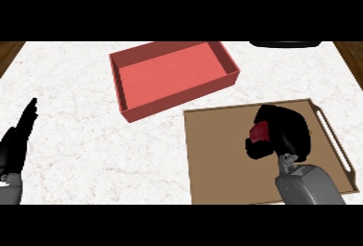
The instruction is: Pick the pear from the tray and place it in the cardboard box
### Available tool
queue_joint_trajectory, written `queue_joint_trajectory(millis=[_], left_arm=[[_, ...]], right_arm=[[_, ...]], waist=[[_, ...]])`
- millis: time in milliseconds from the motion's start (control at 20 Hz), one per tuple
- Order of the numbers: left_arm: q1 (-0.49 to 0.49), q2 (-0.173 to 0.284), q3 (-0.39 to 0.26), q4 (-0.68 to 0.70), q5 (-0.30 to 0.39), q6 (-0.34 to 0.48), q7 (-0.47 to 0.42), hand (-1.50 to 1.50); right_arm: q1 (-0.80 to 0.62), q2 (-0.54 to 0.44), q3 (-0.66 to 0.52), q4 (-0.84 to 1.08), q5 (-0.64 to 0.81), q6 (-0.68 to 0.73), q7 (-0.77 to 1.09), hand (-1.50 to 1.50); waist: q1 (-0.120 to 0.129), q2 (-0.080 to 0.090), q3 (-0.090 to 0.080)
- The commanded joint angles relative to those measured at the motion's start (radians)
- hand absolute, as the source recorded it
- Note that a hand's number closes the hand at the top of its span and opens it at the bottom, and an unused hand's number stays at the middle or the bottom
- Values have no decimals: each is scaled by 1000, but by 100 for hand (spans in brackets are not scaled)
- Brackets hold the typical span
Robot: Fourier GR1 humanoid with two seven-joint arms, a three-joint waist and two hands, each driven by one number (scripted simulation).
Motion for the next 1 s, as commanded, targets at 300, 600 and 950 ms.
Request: queue_joint_trajectory(millis=[300,600,950], left_arm=[[-19,-32,-15,-8,-29,26,27,0],[-20,-9,9,-5,-17,-10,18,0],[-79,-24,-1,21,-37,9,26,0]], right_arm=[[-176,-22,64,-277,167,54,85,150],[-359,85,29,-99,124,39,20,150],[-661,185,-134,182,-1,-63,19,150]], waist=[[-1,0,1],[9,4,2],[22,10,1]])
